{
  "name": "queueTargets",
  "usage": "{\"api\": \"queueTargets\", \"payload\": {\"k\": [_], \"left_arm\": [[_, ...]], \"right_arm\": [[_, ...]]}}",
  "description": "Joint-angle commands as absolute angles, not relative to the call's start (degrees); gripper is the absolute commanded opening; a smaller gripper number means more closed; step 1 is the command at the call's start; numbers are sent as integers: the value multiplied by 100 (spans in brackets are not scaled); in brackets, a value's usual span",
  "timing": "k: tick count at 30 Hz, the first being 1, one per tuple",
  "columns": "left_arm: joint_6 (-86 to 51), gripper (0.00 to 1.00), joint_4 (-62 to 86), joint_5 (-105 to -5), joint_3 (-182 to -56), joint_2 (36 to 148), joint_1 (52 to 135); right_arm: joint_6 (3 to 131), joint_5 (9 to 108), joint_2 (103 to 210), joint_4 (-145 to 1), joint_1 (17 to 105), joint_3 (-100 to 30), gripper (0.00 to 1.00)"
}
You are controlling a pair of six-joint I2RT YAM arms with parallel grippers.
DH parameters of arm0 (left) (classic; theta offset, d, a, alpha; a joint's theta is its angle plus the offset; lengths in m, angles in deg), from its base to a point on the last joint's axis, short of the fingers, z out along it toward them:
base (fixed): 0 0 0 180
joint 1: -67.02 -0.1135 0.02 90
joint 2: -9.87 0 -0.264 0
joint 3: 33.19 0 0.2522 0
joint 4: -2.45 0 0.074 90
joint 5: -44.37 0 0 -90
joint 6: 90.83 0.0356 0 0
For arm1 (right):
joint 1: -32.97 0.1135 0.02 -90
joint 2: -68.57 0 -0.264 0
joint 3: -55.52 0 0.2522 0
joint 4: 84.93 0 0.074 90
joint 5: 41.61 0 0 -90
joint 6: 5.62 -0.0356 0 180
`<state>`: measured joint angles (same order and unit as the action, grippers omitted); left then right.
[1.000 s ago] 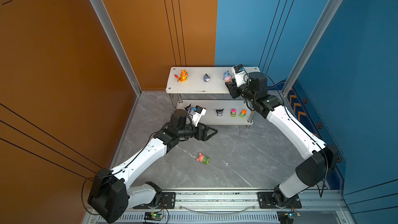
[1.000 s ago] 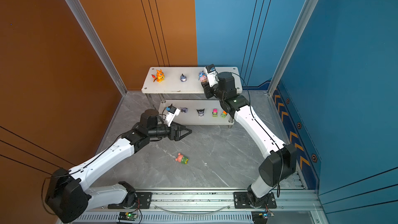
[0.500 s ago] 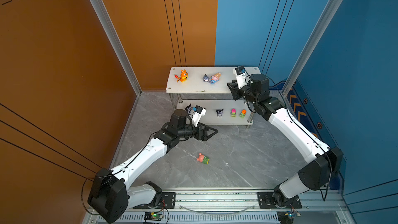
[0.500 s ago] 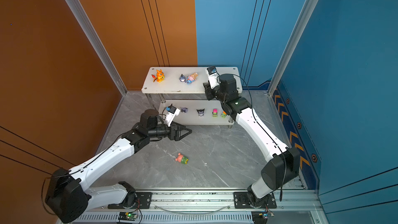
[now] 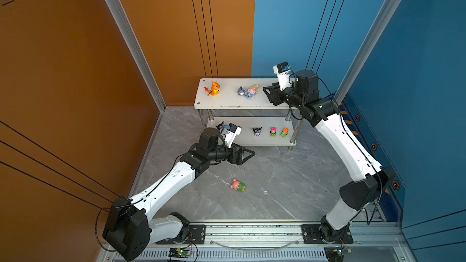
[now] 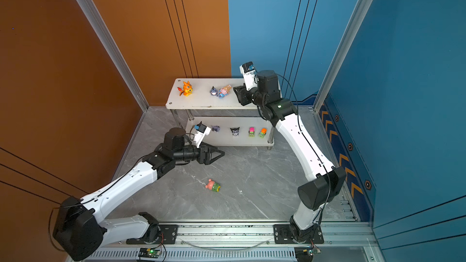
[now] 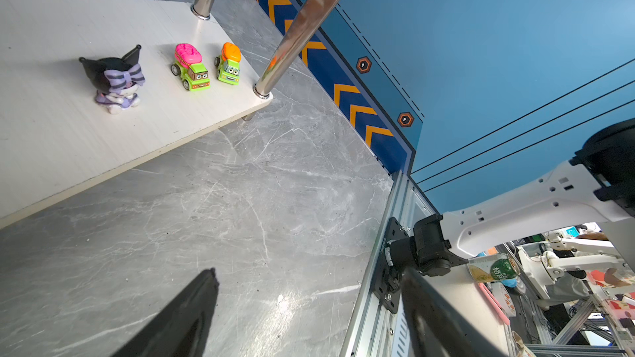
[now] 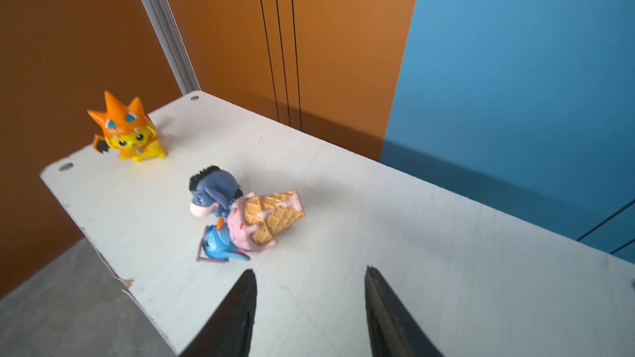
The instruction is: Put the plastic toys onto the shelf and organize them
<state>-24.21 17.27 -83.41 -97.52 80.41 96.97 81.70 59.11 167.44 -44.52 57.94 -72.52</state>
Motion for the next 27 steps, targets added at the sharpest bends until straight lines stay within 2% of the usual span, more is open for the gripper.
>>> {"api": "queueTargets", "payload": {"k": [1, 6, 12, 17, 27], "left_arm": [[-2369, 85, 1731, -8418, -9727, 7916, 9646], [-2250, 85, 1911, -8334, -9722, 7807, 9636], [-2284, 85, 1826, -8360, -9690, 7830, 9640], [-2292, 85, 1804, -8369, -9653, 7790, 9643], [-2219, 85, 1903, -8336, -9547, 7641, 9585]], "right_arm": [[6801, 6112, 17122, -3672, 5823, -7819, 55], [5256, 6350, 17305, -3540, 5710, -7995, 59], [4214, 6852, 17470, -3856, 5664, -8073, 61], [3728, 7220, 17847, -4025, 5635, -8403, 60], [3457, 7334, 18415, -3773, 5653, -9014, 59]]}}
